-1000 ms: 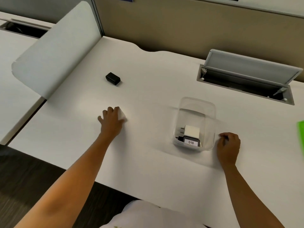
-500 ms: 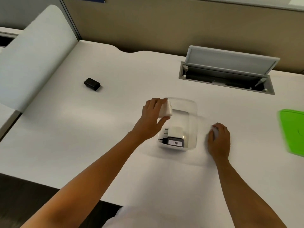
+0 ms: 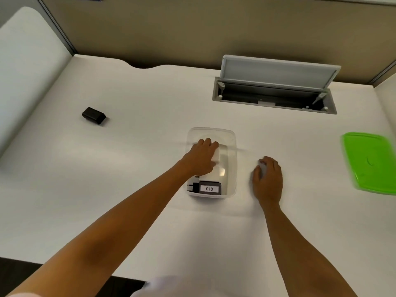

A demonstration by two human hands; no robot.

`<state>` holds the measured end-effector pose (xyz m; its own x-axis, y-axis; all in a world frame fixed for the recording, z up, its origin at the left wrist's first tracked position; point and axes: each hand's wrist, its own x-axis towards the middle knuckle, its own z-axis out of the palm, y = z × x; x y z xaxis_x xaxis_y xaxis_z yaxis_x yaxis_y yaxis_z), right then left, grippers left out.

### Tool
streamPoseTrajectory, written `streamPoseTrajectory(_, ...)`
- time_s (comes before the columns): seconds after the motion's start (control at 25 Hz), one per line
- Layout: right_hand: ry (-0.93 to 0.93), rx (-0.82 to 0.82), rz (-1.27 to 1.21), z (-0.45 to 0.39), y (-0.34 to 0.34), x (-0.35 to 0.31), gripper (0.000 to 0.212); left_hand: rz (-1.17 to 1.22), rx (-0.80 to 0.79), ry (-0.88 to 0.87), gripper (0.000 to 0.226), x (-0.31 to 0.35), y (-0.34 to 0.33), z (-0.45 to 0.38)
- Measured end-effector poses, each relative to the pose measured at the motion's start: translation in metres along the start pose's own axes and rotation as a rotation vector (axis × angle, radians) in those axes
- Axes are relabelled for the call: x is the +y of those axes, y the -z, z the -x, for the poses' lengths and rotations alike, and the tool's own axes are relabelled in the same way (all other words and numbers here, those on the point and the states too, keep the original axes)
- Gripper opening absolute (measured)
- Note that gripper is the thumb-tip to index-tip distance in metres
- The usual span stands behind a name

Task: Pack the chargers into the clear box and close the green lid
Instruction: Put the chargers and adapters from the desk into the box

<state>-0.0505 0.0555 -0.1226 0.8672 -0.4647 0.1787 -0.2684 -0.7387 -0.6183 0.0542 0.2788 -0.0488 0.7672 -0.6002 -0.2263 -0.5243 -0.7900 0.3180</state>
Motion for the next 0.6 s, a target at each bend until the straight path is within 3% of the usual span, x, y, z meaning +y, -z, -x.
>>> streamPoseTrajectory(0.16,-0.023,0.012,-0.014,-0.008,0.001,0.003,0.028,0.151,-0.036,0.056,0.049,-0.002,0.004,0.002)
streamPoseTrajectory(0.28,-0.055,-0.004,-0.012,-0.02,-0.003,0.003,0.035,0.237,0.043,0.045,0.042,-0.002,0.011,0.008)
streamPoseTrajectory(0.36,-0.046,-0.043,0.025,-0.026,-0.005,0.004,0.041,0.304,0.219,0.001,0.035,-0.002,0.016,0.013)
streamPoseTrajectory(0.48,-0.011,-0.102,0.06,-0.039,-0.007,0.006,0.045,0.379,0.61,0.005,0.026,-0.025,0.029,0.019)
streamPoseTrajectory(0.6,-0.001,-0.114,0.085,-0.044,-0.009,0.004,0.046,0.297,0.883,0.186,0.025,-0.088,0.038,0.032)
